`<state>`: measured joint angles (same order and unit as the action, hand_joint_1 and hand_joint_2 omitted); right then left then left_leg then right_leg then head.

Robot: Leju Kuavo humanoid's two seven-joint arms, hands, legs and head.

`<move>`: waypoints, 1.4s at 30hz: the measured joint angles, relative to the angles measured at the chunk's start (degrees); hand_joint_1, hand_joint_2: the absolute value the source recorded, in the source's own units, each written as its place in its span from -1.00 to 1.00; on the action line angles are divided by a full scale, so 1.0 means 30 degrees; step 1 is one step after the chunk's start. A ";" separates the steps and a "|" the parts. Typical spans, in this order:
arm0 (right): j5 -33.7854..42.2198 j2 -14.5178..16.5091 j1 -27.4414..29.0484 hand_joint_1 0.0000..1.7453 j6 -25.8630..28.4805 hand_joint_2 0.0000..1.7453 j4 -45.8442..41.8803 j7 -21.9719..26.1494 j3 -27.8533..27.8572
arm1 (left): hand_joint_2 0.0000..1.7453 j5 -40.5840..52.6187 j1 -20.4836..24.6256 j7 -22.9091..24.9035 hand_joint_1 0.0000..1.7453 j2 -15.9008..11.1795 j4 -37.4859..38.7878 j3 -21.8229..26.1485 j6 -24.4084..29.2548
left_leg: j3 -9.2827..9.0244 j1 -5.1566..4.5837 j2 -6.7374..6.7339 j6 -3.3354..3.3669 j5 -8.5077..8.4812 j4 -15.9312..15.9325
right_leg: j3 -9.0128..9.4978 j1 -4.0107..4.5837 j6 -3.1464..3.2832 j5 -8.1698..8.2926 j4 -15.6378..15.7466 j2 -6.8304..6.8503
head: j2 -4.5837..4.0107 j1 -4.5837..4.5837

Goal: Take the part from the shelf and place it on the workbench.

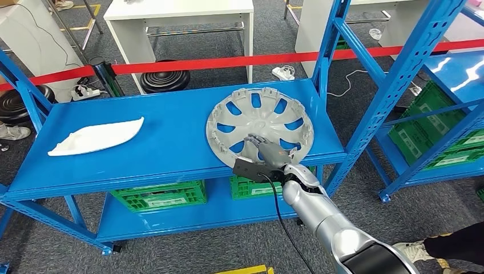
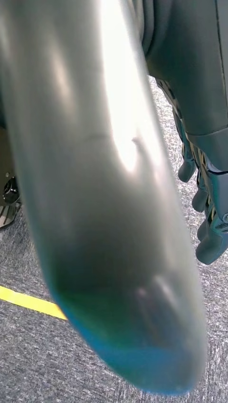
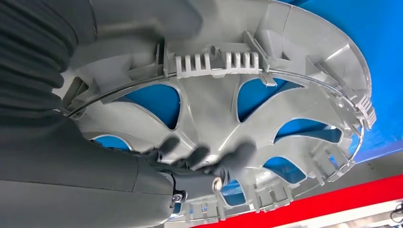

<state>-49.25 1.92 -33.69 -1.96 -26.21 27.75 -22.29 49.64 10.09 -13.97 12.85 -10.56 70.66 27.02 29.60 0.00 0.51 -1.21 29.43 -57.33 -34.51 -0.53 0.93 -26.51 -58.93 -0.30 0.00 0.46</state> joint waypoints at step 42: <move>-0.0902 -0.0211 0.0176 0.00 0.0654 1.00 0.0133 -0.0113 0.0015 | -1.00 0.0889 -0.0370 0.0277 -1.00 0.0066 0.0000 -0.0568 0.1268 | -0.0011 0.0000 0.0007 0.0007 0.0004 -0.0001 | 0.0019 0.0007 -0.0001 0.0000 0.0016 -0.0004 | 0.0000 0.0000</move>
<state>-51.96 1.29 -33.16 0.00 -25.81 27.41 -22.25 52.30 8.98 -13.14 13.05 -10.56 68.96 30.82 29.56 0.00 0.53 -1.19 29.44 -57.34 -34.45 -0.51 0.93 -26.50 -58.88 -0.31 0.00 0.46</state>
